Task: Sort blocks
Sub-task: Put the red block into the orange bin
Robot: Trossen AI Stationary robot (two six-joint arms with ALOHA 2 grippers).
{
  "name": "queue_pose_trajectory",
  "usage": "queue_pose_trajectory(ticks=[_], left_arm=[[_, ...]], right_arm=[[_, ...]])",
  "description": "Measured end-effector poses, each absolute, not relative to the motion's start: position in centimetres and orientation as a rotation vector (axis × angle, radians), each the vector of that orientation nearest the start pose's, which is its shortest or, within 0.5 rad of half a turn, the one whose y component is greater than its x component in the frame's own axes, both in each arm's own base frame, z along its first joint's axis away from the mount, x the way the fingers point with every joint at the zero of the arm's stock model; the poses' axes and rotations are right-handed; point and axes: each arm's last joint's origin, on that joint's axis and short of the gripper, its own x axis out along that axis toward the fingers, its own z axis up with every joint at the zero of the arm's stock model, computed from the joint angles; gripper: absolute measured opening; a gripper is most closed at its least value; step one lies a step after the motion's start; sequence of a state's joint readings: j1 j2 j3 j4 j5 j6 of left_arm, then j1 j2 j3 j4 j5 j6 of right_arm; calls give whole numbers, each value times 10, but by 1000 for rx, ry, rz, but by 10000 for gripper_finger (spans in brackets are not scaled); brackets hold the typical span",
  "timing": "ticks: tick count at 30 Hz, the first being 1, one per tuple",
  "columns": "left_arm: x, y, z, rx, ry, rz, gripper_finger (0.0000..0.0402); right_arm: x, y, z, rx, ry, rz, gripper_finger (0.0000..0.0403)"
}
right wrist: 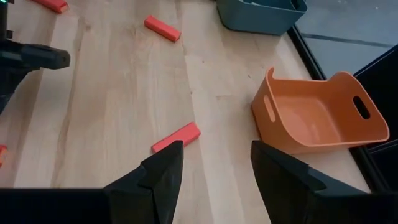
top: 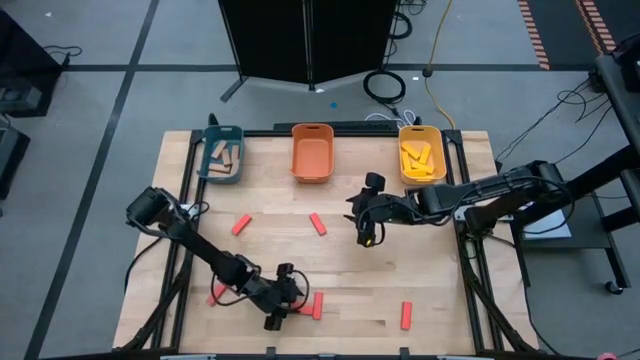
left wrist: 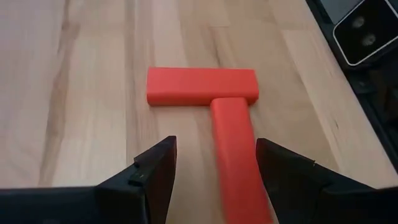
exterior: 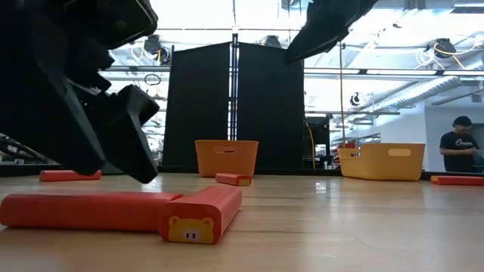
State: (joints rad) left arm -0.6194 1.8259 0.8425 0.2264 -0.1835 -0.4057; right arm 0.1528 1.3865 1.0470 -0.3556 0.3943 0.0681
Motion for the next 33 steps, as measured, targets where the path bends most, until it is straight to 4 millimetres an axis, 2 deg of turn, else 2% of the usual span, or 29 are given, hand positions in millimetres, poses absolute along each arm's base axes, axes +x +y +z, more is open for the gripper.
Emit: queue_pose_trajectory(ticks=[6, 20, 23, 30, 33], left_arm=[[276, -202, 121, -69, 766, -261, 217], [273, -209, 98, -32, 783, -176, 214], [273, -209, 98, -50, 785, -167, 196], [274, -208, 98, -73, 772, -144, 116], [274, -205, 106, -79, 763, -147, 92]], right_arm=[[294, 32, 278, -102, 660, -269, 183], [296, 26, 280, -150, 642, -268, 183], [294, 27, 278, -137, 665, -269, 183], [288, 33, 271, -123, 742, -260, 183], [287, 35, 271, -143, 754, -249, 183]])
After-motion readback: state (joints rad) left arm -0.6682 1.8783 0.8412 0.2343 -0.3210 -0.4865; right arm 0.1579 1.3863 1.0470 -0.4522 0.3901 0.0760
